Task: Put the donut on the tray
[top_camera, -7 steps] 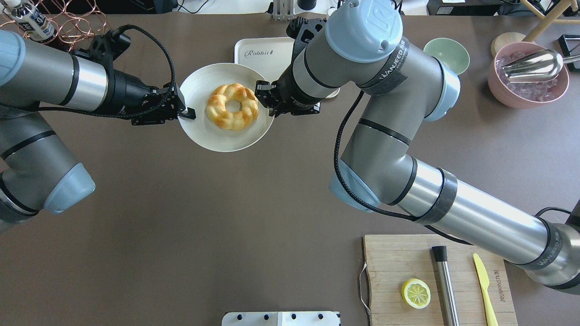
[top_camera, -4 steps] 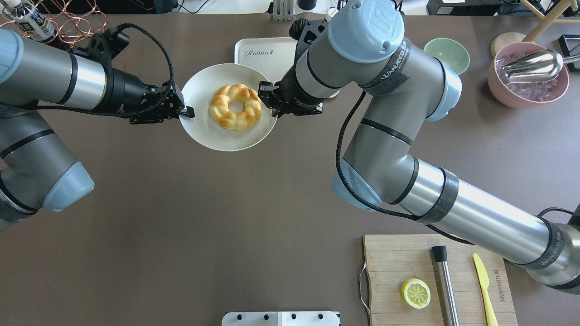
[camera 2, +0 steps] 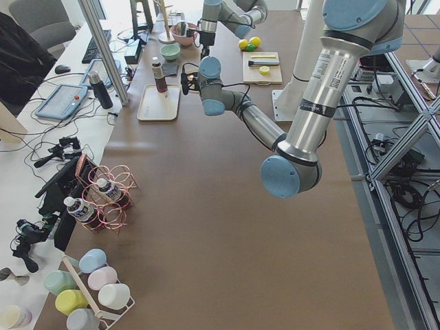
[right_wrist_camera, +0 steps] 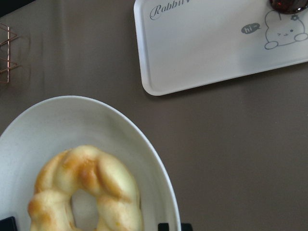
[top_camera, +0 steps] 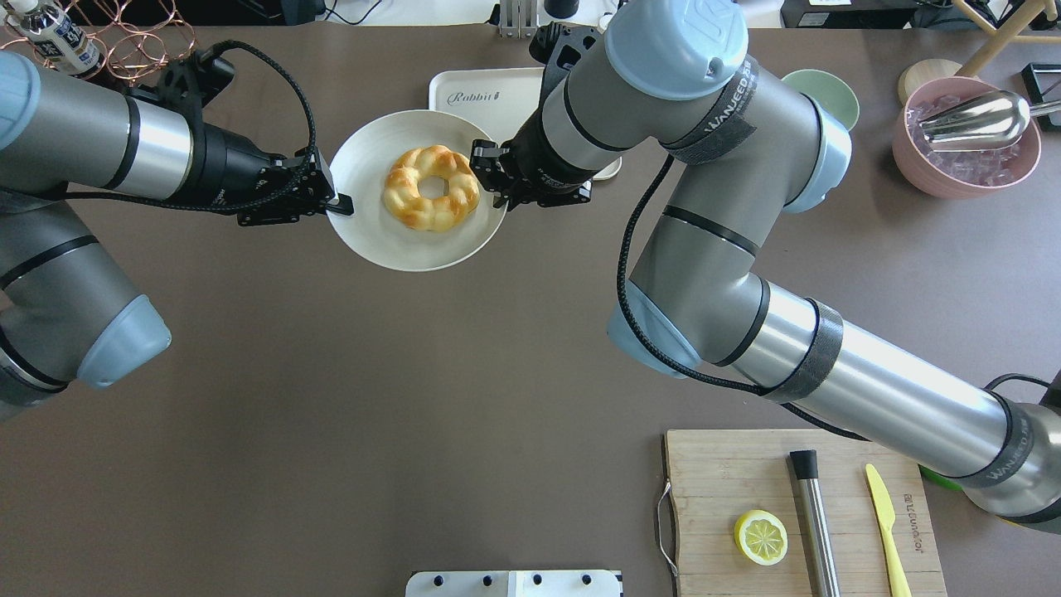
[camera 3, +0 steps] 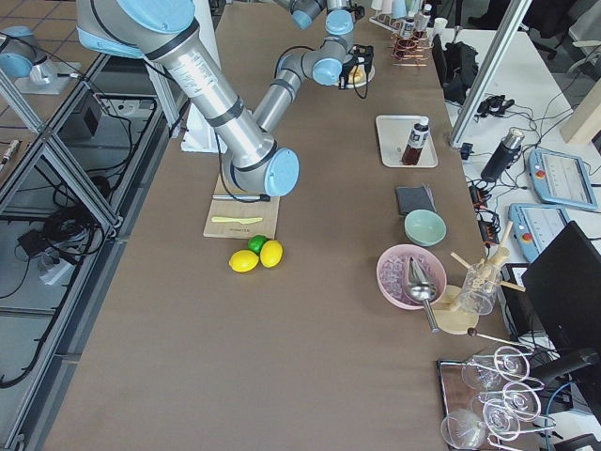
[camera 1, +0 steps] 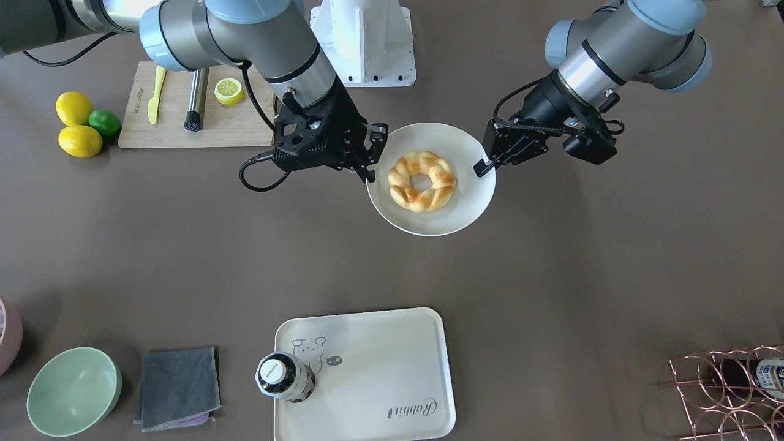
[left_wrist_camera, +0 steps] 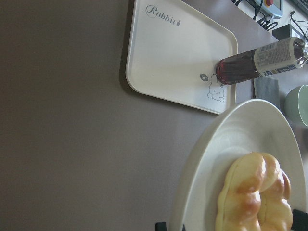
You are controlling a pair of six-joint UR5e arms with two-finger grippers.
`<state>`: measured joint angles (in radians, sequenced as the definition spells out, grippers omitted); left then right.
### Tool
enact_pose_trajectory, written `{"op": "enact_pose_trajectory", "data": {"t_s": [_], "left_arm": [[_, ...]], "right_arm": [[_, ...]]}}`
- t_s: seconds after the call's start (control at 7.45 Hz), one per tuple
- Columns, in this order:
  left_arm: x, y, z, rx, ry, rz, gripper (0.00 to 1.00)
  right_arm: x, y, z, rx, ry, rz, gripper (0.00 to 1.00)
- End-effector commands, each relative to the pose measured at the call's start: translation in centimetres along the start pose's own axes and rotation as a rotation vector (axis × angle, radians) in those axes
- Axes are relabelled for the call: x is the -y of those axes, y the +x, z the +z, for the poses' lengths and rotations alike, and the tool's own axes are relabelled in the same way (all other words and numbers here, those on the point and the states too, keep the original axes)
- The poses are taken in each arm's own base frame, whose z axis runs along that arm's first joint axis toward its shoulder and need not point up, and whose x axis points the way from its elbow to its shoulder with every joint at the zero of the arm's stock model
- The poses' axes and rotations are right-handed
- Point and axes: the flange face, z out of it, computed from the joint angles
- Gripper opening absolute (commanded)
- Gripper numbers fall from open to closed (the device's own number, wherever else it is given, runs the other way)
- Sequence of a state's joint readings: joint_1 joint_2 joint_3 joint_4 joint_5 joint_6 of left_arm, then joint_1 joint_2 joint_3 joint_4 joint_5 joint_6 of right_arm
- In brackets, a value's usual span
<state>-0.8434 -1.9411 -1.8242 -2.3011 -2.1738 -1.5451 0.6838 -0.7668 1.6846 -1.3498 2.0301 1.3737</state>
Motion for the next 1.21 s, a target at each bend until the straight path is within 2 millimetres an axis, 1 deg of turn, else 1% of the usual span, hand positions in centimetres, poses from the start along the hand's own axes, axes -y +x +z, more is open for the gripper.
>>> {"op": "enact_pose_trajectory", "data": {"t_s": [0.0,0.13,0.27,0.4,0.54,0.67,0.8,0.94,1.07], "left_arm": [[0.0,-0.1,0.0,0.003,-0.003,-0.003,0.00],[-0.1,-0.4,0.1,0.008,-0.015,-0.007,0.00],[0.0,-0.3,0.1,0.020,-0.019,-0.016,0.00],[0.1,-0.3,0.3,0.031,-0.022,-0.024,0.00],[0.4,-0.7,0.8,0.044,-0.022,-0.033,0.00],[1.3,-0.3,1.8,0.050,-0.021,-0.038,0.00],[3.0,-0.3,2.7,0.075,-0.008,-0.060,0.00],[4.7,-0.1,3.1,0.107,0.009,-0.099,0.00],[7.0,0.8,3.5,0.134,0.037,-0.213,0.00]], "right_arm": [[-0.2,-0.4,-1.2,0.023,0.000,-0.002,1.00],[-0.3,-0.4,-1.5,0.025,0.002,-0.003,1.00],[-0.1,0.0,-2.2,0.032,0.003,-0.002,1.00],[1.3,1.5,-3.6,0.035,-0.008,0.013,1.00],[3.1,3.3,-5.2,0.035,-0.024,0.036,1.00],[4.4,4.7,-5.8,0.025,-0.019,0.050,1.00],[5.3,6.1,-6.0,0.010,-0.008,0.066,1.00],[6.2,8.4,-5.9,-0.015,0.003,0.087,1.00],[6.7,10.1,-5.8,-0.036,0.007,0.079,1.00]]}}
